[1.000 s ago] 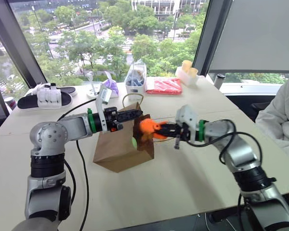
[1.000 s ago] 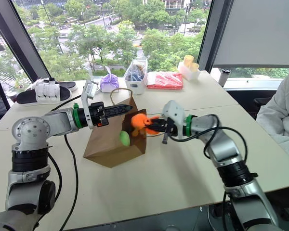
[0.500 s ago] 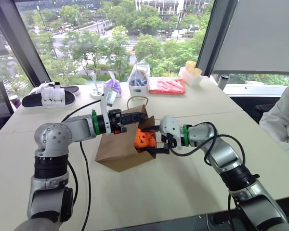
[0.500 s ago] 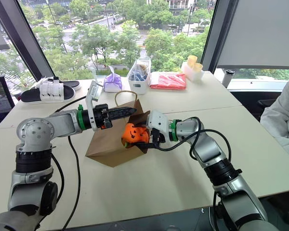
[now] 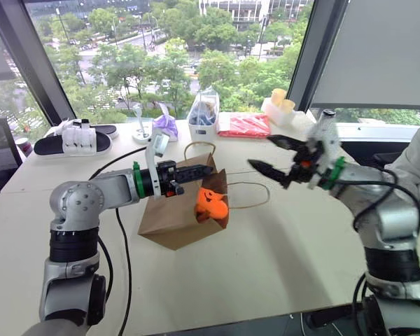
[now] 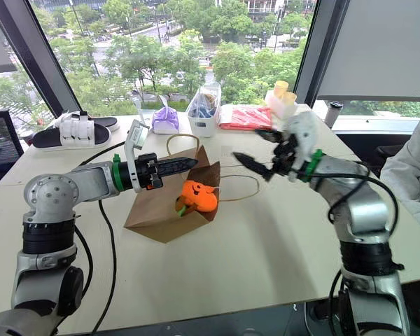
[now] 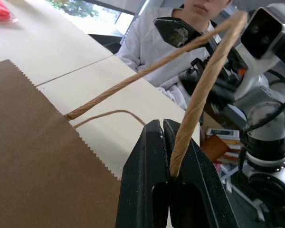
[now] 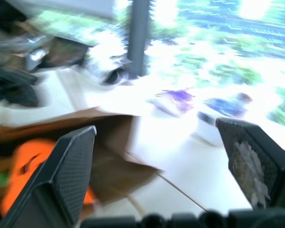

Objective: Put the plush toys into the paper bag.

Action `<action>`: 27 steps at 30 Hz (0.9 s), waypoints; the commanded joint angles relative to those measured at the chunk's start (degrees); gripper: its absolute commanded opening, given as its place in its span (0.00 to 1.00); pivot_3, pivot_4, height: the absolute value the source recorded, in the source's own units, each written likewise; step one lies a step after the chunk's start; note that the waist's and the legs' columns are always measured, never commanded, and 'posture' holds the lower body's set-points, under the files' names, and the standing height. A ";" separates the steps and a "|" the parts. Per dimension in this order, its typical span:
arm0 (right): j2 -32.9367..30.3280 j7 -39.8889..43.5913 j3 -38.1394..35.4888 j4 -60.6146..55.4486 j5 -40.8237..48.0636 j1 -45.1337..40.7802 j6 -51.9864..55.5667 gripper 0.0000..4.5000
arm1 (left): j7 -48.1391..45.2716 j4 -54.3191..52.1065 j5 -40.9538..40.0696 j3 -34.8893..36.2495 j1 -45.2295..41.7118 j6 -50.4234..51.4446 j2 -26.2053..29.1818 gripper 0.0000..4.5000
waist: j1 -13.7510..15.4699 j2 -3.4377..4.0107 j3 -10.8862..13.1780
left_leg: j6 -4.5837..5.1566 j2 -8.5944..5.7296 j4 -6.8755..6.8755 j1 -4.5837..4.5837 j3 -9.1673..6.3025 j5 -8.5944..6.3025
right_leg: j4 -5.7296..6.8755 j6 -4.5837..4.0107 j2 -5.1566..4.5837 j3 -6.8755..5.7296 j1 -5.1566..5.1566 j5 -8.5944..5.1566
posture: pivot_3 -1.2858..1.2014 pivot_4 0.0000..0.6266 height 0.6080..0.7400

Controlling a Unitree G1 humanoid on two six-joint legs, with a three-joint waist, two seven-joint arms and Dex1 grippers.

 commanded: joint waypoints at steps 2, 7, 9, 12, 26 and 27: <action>8.70 -13.90 -10.87 -4.40 12.34 5.77 15.11 0.98 | -0.31 -1.89 -1.38 1.36 0.05 -1.00 0.47 0.00 | -0.17 -0.02 -0.02 | 0.00 0.04 0.00 0.02 0.02 0.00 | 0.01 0.00 -0.02 0.05 0.01 0.00 | 0.52 0.24 1.00; 15.00 -21.62 -12.14 -7.61 15.65 12.71 18.48 0.98 | 0.11 -2.36 -1.52 1.70 0.68 -1.40 0.01 0.00 | -0.17 0.02 0.00 | 0.00 0.03 -0.03 -0.01 0.07 0.00 | 0.04 0.00 0.03 0.07 -0.08 0.00 | 0.52 0.24 1.00; 17.46 -24.27 -12.72 -7.59 17.39 14.23 18.95 0.98 | 0.67 -2.84 -1.72 1.93 1.20 -1.59 -0.49 0.00 | -0.15 0.02 0.00 | 0.00 0.03 -0.03 0.01 0.08 0.00 | 0.04 0.00 0.03 0.07 -0.06 0.00 | 0.52 0.24 1.00; 19.63 -27.11 -13.62 -6.41 19.75 14.52 19.68 0.98 | 1.21 -3.61 -2.08 1.80 2.07 -1.77 -0.96 0.00 | -0.16 0.02 0.00 | 0.01 0.02 -0.02 0.01 0.08 0.00 | 0.04 0.00 0.03 0.07 -0.06 0.00 | 0.52 0.24 1.00; 21.99 -33.29 -14.35 -5.01 31.68 11.66 20.05 0.34 | 1.91 -3.67 -2.84 1.74 2.40 -1.79 -0.76 0.00 | -0.20 0.02 0.00 | 0.01 0.02 -0.02 0.02 0.08 0.00 | 0.04 0.00 0.05 0.06 -0.05 0.00 | 0.52 0.24 1.00; 21.86 -34.11 -14.39 -5.03 32.61 11.65 20.37 0.23 | 1.91 -3.66 -2.83 1.69 2.38 -1.82 -0.75 0.00 | -0.20 0.02 0.00 | 0.01 0.02 -0.02 0.02 0.08 0.00 | 0.03 0.00 0.04 0.06 -0.04 0.00 | 0.52 0.24 1.00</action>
